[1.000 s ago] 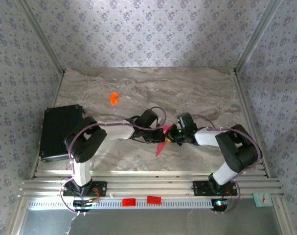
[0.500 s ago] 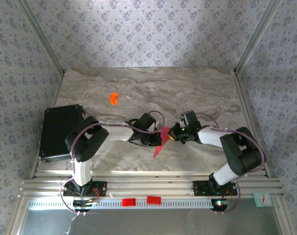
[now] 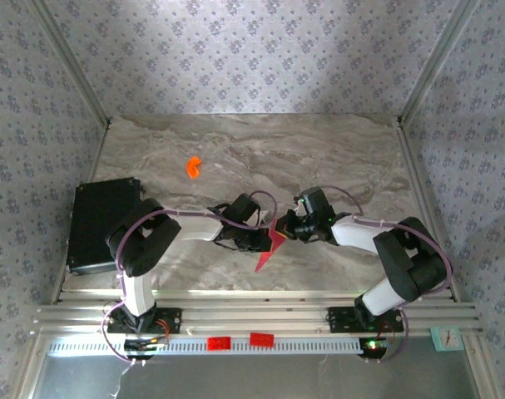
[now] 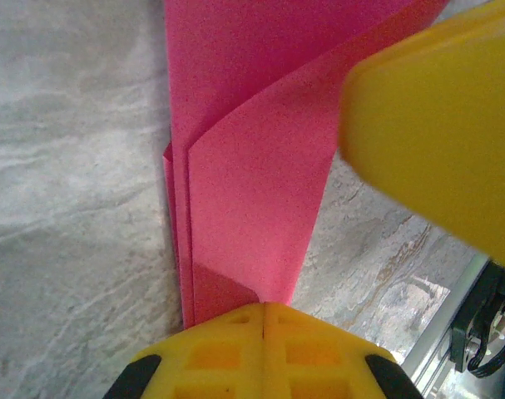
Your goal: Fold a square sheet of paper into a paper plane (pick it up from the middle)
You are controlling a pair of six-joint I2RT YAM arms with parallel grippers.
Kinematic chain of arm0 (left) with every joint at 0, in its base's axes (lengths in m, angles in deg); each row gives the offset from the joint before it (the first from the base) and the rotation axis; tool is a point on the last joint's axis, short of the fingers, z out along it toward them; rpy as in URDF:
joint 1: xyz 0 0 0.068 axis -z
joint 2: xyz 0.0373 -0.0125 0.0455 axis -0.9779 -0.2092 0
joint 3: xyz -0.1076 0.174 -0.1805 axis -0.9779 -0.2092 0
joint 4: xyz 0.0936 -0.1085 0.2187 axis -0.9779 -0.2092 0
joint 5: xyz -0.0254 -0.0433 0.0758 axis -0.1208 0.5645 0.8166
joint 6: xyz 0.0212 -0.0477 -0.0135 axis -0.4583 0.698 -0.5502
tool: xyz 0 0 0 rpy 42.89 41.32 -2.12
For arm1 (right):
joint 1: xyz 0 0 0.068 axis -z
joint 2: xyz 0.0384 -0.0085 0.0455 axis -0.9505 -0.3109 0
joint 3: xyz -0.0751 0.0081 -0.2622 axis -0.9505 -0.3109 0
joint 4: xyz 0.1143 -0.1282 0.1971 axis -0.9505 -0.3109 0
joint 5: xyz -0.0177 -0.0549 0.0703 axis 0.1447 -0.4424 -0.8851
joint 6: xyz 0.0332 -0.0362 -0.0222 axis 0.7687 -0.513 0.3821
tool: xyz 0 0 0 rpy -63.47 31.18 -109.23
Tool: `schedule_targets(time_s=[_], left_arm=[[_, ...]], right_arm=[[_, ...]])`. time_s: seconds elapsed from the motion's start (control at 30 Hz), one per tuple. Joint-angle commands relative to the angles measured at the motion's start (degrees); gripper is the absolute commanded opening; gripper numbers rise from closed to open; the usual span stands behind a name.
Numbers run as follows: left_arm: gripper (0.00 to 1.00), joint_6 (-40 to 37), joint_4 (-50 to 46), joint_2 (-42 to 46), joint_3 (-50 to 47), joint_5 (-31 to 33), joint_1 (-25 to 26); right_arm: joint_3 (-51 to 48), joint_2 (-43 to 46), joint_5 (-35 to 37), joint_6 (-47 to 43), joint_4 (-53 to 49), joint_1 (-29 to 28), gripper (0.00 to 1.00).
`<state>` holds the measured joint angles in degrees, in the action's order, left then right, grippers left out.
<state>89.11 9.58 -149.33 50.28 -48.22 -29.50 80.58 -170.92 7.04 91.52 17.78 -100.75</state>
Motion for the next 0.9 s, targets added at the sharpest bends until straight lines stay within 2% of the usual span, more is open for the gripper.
schedule_targets(time_s=[0.0,0.17,0.27,0.5,0.63,0.77,0.83,0.87], left_arm=[[0.00,-1.7,-9.6,-2.6,-2.6,3.3,-0.2],[0.00,-2.1,-9.0,-2.7,-3.3,3.1,-0.2],[0.00,-2.7,-9.0,-2.8,-3.3,2.5,-0.2],[0.00,-3.0,-8.4,-2.9,-4.4,2.5,-0.2],[0.00,-2.8,-8.1,-3.2,-4.1,2.2,-0.2],[0.00,-2.7,-7.9,-3.2,-4.2,2.3,-0.2],[0.00,-2.3,-7.4,-3.1,-4.3,2.3,-0.2],[0.00,-2.2,-7.2,-3.1,-4.2,2.2,-0.2]], right_arm=[[-1.1,-1.3,1.3,-2.6,-0.2,0.7,0.02],[-1.2,-2.4,1.8,-6.0,-2.6,3.0,0.05],[-1.9,-4.2,-0.7,-6.2,0.5,4.8,0.10],[-0.4,-1.6,-4.5,-8.1,0.0,8.8,0.13],[1.0,4.3,-5.5,-10.5,-2.8,7.6,0.21],[1.3,7.9,-4.0,-11.9,-6.3,4.2,0.23],[0.5,7.6,-2.8,-11.0,-6.8,2.4,0.18],[0.1,6.9,-2.6,-10.6,-6.4,1.7,0.12]])
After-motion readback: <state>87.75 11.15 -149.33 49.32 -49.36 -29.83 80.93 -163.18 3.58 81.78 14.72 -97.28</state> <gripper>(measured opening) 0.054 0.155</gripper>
